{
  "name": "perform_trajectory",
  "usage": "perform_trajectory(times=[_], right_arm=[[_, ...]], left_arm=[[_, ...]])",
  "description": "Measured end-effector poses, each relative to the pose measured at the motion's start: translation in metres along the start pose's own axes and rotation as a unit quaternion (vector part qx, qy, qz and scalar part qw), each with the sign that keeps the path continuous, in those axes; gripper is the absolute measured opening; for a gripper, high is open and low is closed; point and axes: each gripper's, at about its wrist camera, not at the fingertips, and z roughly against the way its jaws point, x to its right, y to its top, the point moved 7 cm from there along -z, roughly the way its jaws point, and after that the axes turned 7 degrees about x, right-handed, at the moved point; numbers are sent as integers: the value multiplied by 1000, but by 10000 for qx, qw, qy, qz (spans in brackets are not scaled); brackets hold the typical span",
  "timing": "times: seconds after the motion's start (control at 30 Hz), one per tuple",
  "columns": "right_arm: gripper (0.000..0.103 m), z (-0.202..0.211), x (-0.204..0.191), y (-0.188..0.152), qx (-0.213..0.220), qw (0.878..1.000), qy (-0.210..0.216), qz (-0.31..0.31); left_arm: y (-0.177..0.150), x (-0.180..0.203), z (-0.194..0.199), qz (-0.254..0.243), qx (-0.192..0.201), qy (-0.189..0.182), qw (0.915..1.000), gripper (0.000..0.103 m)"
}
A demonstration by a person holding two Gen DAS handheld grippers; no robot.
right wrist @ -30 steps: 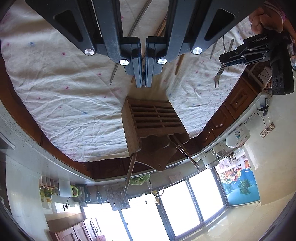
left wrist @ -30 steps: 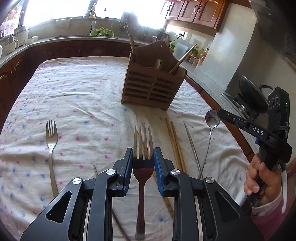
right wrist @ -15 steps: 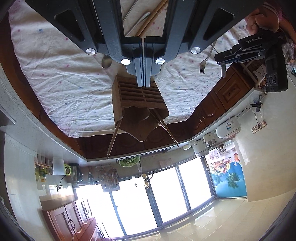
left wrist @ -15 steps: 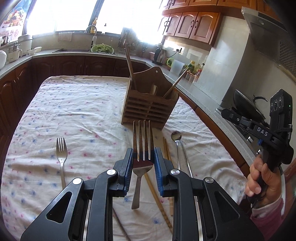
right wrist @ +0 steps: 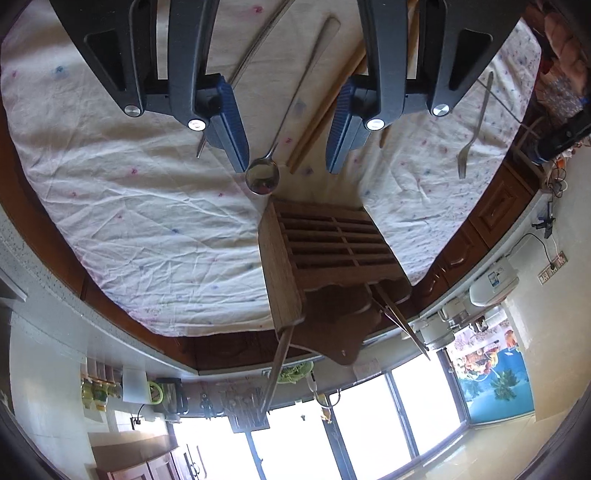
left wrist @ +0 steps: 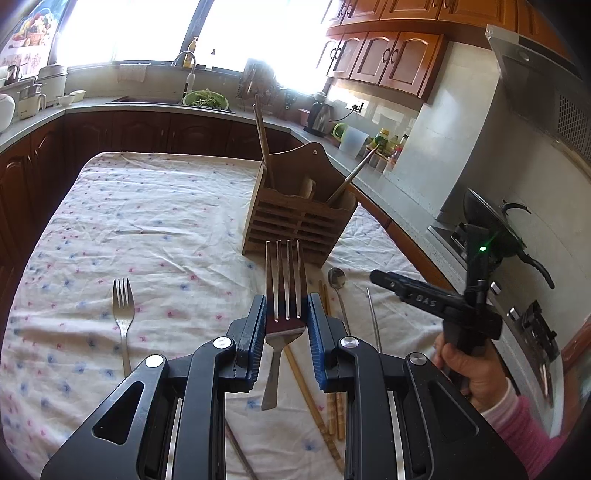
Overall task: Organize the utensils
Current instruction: 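Lift the fork with the left tool while the right tool reopens beside the spoon, then carry the fork toward the holder with the left tool while the right tool grasps the spoon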
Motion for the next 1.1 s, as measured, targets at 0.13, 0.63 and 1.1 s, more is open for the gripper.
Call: perform_trajectory(times=[0.13,0.63,1.1], right_arm=[[46,-43,17,-8,-331,9994,-23,46],[2,-65,25,-1,-538,9980,326,-53],[2,40,-12,75,1003,9941,266,321]], left_arm=[[5,0,-1,5,13,-20,10000,20],[21,-4,-14,36,29,-3,10000,20],[44,-1,-15,-8,267,-56,9996,20]])
